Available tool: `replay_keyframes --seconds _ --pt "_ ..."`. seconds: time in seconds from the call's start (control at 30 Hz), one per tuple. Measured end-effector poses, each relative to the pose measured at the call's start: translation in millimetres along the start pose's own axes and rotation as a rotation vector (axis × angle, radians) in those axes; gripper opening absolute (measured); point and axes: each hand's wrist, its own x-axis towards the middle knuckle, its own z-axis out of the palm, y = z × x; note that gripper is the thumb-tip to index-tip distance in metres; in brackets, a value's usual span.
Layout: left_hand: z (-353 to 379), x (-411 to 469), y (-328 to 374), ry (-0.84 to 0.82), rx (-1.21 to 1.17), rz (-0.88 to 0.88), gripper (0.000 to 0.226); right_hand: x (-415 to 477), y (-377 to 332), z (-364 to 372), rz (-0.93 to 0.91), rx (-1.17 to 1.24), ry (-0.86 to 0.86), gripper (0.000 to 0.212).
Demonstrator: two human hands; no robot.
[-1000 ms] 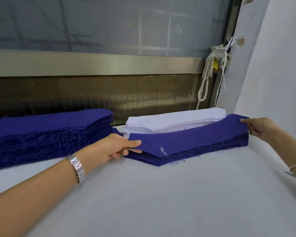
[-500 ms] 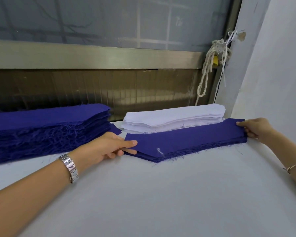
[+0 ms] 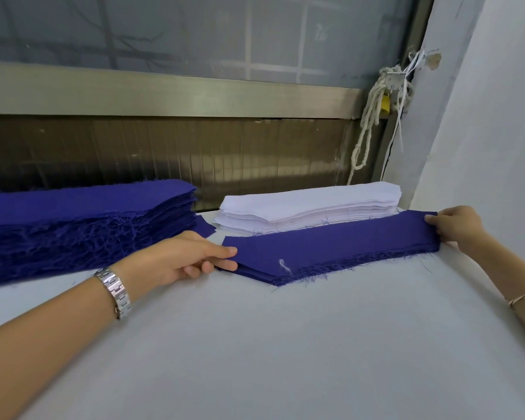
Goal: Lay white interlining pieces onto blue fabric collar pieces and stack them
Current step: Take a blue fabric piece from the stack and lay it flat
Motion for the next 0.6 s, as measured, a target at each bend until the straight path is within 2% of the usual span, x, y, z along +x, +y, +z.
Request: replay_keyframes --seconds 0.2,0.47,0.6 --pt "1.8 -0.6 0.3 0.006 -0.015 0.003 0.027 1.8 -5.0 -7.0 0.014 -0.029 0.052 0.045" --pt "5.3 -4.9 3.3 0.039 -0.015 -0.003 0.026 -2.5 0.3 -2.3 0.037 -0.150 0.036 0.050" --pt "8.9 -5.3 0.7 0.091 0.091 0.045 0.021 -5.8 0.3 -1.7 0.030 -0.205 0.038 0.042"
